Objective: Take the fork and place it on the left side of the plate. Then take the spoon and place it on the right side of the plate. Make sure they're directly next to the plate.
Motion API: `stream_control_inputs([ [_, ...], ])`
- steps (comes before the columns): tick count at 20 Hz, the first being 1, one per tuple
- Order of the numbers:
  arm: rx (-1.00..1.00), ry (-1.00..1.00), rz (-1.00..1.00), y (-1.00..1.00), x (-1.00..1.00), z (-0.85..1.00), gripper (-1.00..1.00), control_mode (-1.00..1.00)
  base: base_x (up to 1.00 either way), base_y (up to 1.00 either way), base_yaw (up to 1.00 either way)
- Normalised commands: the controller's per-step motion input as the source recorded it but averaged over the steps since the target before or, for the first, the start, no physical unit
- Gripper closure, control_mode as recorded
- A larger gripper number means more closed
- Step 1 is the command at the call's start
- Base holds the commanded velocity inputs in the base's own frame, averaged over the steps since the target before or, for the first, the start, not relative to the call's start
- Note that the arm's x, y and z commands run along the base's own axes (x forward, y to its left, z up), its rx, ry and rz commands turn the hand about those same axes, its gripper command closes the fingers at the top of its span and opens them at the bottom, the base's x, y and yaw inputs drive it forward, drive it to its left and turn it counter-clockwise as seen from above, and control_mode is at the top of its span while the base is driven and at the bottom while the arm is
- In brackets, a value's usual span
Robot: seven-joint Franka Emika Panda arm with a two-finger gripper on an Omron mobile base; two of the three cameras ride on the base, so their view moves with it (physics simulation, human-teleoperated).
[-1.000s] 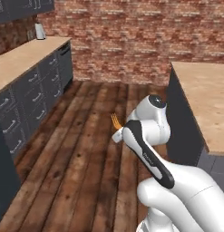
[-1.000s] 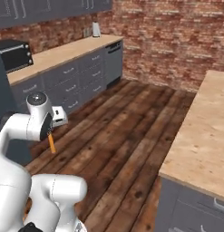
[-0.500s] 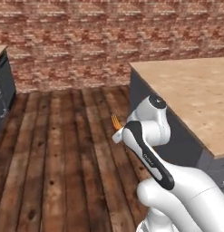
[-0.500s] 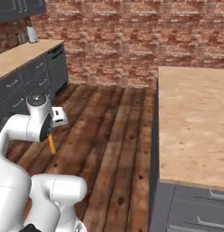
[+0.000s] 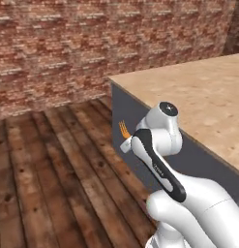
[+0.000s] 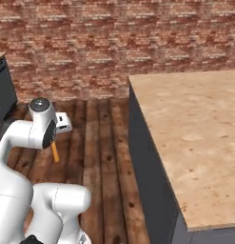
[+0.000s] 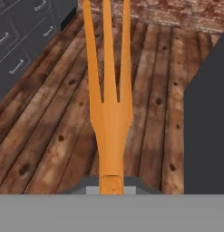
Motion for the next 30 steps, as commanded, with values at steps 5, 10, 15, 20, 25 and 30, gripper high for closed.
stream_control_inputs([
  [5,0.00,0.00,0.00,0.00,0.00,0.00,1.00,1.00,0.94,0.68,-0.47],
  [10,0.00,0.00,0.00,0.00,0.00,0.00,1.00,1.00,0.97,0.70,-0.45],
  [15,0.00,0.00,0.00,0.00,0.00,0.00,1.00,1.00,0.98,0.72,-0.44],
  [20,0.00,0.00,0.00,0.00,0.00,0.00,1.00,1.00,0.99,0.76,-0.42],
  [25,0.00,0.00,0.00,0.00,0.00,0.00,1.00,1.00,0.91,0.95,-0.34],
  [30,0.00,0.00,0.00,0.00,0.00,0.00,1.00,1.00,0.85,1.00,-0.28],
])
